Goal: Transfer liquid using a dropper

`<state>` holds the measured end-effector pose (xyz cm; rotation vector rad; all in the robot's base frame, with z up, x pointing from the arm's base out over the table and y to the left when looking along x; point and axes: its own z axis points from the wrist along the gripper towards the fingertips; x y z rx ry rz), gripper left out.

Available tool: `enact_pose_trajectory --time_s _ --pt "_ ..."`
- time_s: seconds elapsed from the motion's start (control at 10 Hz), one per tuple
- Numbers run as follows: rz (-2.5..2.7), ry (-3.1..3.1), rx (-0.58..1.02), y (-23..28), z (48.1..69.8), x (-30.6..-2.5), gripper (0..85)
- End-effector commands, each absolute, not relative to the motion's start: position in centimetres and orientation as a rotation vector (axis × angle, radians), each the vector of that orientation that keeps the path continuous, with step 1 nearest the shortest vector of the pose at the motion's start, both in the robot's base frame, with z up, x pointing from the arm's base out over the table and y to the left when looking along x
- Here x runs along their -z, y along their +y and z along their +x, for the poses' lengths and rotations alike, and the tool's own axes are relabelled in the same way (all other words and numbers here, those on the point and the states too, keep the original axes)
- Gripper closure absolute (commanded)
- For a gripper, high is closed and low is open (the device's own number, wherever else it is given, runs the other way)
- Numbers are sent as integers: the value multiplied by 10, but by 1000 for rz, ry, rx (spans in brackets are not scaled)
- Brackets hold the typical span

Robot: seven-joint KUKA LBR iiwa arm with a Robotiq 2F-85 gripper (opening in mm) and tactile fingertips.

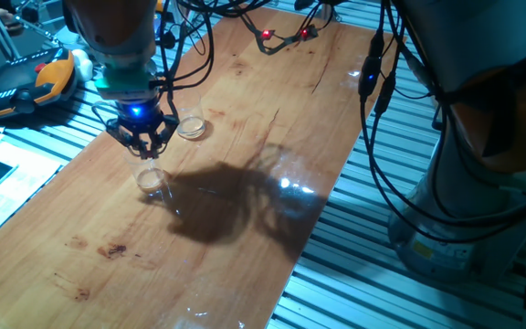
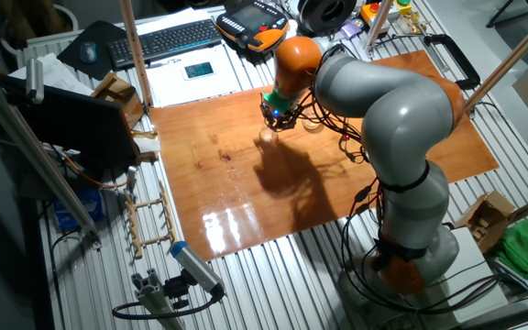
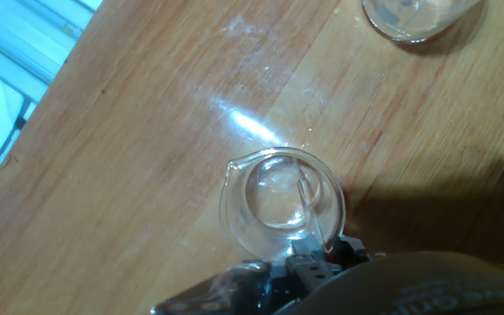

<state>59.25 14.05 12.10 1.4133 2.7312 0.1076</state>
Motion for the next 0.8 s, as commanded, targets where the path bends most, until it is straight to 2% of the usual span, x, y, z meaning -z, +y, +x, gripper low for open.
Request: enact_pose_trajectory --time_s 0.0,0.7 --pt "1411 2732 -107 141 593 -121 657" --pt "1401 2731 -93 140 594 -124 620"
